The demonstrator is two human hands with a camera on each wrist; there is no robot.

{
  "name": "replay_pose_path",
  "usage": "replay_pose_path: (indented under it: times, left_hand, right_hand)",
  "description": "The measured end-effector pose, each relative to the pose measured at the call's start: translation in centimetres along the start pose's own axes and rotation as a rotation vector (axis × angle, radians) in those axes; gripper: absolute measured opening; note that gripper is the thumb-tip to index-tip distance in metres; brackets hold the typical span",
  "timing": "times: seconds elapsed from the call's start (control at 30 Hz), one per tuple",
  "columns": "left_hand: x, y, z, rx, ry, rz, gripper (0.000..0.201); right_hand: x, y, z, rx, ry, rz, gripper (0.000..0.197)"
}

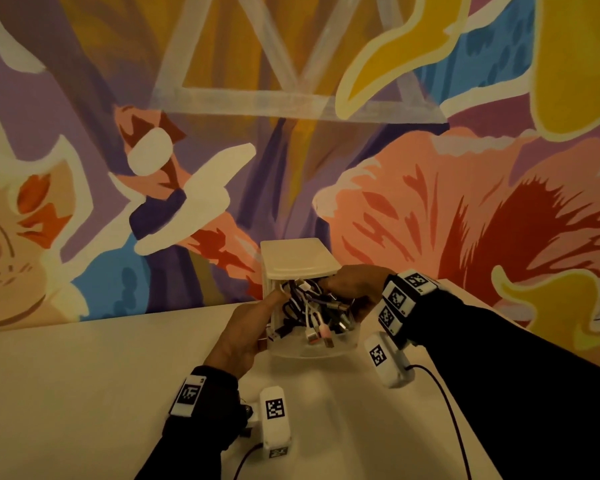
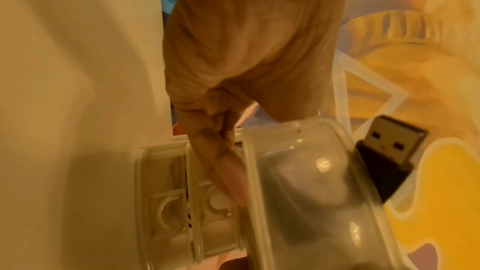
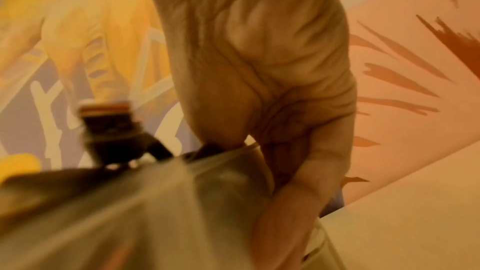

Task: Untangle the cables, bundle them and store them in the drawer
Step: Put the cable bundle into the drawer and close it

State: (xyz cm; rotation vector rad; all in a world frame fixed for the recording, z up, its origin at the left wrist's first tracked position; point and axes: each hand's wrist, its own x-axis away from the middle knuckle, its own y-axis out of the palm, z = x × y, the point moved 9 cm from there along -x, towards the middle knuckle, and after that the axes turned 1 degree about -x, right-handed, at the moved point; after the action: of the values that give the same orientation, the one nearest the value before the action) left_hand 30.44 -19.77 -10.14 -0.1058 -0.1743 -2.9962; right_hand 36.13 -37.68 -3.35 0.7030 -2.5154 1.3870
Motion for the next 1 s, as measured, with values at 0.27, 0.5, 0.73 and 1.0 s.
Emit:
replay_pose_path:
  times: [0.27,0.5,0.73,1.0]
  left_hand:
    - [0.5,1.0,0.2,0.016,0.009,0.001,0.046]
    - [1.1,2.1,1.4,-0.063,0.017,-0.021,0.055]
    - [1.7,1.8,2.0,-0.048,0.025,0.072,0.026]
    - [1.8,2.2,2.8,-0.197,0.057,0.036,0.019]
  right_hand:
    - [2.3,0.3,1.9,-0.461,-0.011,-0.242,0.048]
    - [1.1,0.2,-0.4,0.060,-0.107,0.073,0.049]
    - [1.5,1.3,1.2,-0.513,-0.042,-0.171,0.031]
    - [0.2,0.0,2.4,-0.269,-0.025,0.096,0.061]
